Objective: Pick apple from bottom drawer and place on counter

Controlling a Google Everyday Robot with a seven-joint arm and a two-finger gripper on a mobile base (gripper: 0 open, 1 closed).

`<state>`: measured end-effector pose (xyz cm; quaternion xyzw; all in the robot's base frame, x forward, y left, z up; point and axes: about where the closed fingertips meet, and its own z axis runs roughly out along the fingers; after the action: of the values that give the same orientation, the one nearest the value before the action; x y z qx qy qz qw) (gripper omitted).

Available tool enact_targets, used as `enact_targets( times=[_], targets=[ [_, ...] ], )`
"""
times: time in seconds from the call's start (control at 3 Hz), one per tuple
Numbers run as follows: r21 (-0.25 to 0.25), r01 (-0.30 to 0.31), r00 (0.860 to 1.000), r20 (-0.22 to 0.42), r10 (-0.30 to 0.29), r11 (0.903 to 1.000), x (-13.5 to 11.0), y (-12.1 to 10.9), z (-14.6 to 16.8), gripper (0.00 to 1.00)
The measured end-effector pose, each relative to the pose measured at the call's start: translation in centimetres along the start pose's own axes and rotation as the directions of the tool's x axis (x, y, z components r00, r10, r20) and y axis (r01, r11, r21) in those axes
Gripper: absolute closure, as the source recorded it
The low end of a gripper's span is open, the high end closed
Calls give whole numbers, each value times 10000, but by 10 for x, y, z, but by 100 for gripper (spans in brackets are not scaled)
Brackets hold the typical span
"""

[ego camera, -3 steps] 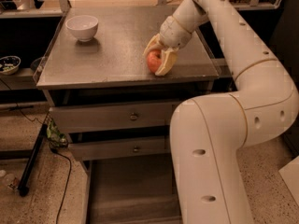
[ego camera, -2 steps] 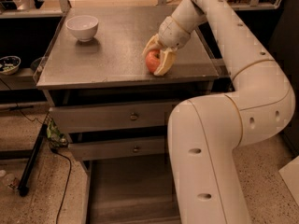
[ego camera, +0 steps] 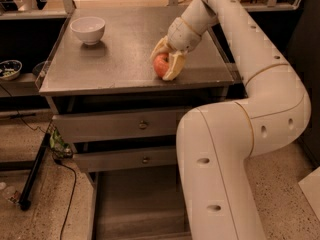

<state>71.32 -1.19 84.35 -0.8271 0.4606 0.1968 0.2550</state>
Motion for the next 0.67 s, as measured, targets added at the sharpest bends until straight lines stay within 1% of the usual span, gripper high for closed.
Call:
enact_targets(
  times=[0.33,0.67],
  targets=[
    [0,0,10000,0,0,10000,0,0,0,74],
    [1,0,10000,0,0,10000,0,0,0,51]
  ],
)
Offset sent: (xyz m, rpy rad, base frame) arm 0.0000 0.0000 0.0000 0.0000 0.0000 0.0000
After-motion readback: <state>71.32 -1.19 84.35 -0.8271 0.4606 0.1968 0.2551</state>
